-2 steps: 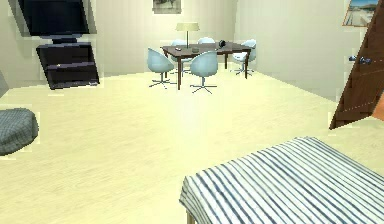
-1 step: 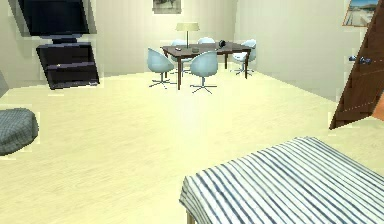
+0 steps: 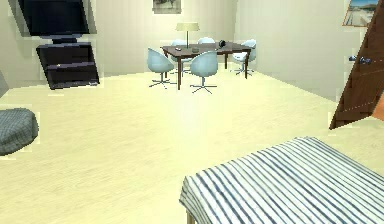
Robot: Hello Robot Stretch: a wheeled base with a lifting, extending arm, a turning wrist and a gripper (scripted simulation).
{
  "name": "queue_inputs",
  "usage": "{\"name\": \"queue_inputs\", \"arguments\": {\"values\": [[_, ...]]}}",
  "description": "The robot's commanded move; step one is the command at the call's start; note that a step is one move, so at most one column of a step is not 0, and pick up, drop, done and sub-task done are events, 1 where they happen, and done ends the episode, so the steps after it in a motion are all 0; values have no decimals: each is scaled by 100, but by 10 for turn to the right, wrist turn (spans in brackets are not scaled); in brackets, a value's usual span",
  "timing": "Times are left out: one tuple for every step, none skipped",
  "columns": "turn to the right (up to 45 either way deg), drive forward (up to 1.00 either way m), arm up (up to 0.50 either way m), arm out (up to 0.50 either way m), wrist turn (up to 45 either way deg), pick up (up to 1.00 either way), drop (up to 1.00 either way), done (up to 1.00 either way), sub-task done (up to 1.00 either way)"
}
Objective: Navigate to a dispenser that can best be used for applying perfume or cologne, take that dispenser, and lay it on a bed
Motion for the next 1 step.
{"name": "queue_inputs", "arguments": {"values": [[0,0,0,0,0,0,0,100,0]]}}
